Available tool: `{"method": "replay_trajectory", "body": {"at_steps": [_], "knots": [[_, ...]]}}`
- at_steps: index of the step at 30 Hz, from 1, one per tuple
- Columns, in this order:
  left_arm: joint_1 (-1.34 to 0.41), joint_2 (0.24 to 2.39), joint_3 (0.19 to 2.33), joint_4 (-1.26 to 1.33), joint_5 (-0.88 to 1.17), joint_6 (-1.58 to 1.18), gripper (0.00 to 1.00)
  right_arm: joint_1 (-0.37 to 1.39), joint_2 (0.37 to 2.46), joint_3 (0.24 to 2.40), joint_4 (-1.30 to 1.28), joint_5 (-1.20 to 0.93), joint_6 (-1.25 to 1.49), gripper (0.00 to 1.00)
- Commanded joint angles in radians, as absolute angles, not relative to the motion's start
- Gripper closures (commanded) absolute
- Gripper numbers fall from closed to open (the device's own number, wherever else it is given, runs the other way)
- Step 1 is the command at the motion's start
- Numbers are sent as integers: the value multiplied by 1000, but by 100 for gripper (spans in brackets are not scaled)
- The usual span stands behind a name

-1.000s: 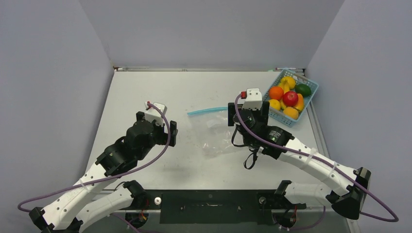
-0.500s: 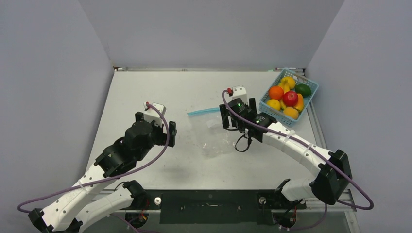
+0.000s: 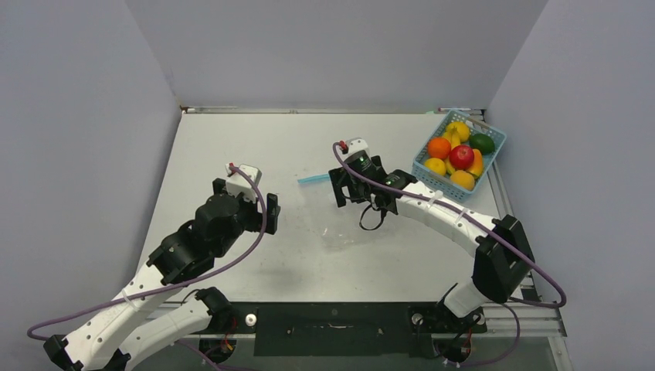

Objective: Place the food in the zip-top bag and seal the zipper
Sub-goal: Pick up the zipper food storage bag at the center of the board.

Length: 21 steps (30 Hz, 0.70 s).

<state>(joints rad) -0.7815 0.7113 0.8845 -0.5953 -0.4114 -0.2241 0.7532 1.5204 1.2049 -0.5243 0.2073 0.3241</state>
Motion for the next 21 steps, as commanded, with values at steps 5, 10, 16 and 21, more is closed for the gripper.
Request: {"method": "replay_trajectory", "body": {"at_steps": [5,10,16,21], "knots": [[-775,695,913,-580,-414,-215,4,746,1608,1285,-469,161,308,10],[-775,695,913,-583,-416,-215,4,743,1656,1296,-455,147,310,10],[-775,696,913,-583,-417,-213,4,737,1701,1297,-443,130,308,10],[-775,698,913,-583,-418,-213,4,731,1730,1291,-430,119,308,10]]}}
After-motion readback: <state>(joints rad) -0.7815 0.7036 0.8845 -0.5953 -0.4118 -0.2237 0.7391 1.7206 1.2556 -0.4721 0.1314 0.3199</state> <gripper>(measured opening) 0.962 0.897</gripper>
